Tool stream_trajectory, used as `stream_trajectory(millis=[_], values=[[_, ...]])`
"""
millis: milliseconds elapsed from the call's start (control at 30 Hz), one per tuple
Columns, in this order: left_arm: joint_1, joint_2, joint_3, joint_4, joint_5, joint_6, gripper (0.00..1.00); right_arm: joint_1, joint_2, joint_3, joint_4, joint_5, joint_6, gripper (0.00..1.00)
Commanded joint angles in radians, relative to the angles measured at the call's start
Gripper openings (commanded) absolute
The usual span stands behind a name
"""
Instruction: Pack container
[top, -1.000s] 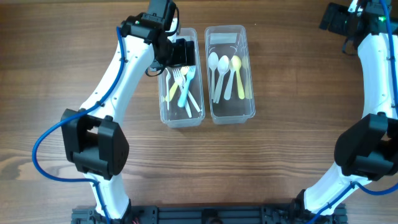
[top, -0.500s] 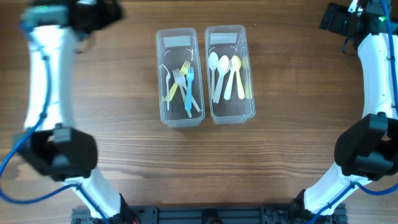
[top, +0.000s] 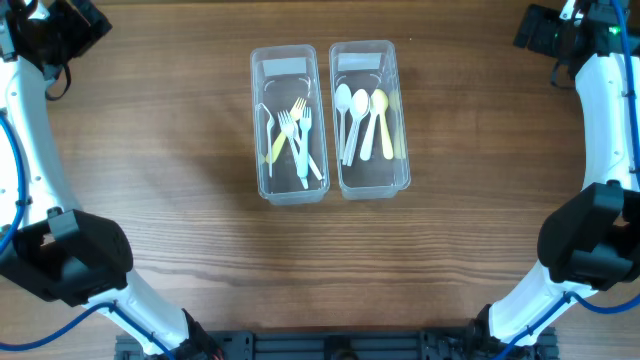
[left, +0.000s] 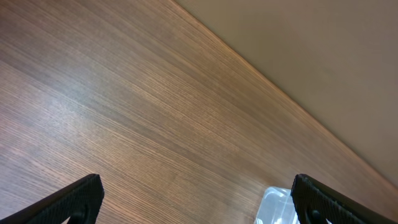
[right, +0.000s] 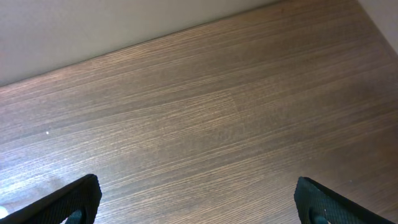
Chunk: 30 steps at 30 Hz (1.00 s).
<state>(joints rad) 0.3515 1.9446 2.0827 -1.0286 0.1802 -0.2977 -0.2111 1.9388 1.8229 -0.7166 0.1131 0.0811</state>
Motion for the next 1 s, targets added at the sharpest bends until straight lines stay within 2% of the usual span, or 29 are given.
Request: stream_trajectory(millis=[0,567,733,867,967], values=[[0.007,-0.018,0.011,0.003,0.002,0.001,1.00,0.005,-0.013,0.003,0.005,0.011,-0.002,1.00],[0.007,-0.018,0.011,0.003,0.002,0.001,1.00,0.011,-0.024,-0.005,0.001,0.011,-0.003,1.00],[0.007,-0.018,0.011,0.003,0.002,0.001,1.00,0.049,-0.175,-0.005,-0.018,0.011,-0.003,1.00],[0.007,-0.018,0.011,0.003,0.002,0.002,1.00,0.099,-0.367,-0.005,-0.018,0.015,-0.003,1.00],[0.007,-0.018,0.011,0.003,0.002,0.001,1.00,0.110,-0.505,-0.005,-0.020,0.119,-0.003,1.00]])
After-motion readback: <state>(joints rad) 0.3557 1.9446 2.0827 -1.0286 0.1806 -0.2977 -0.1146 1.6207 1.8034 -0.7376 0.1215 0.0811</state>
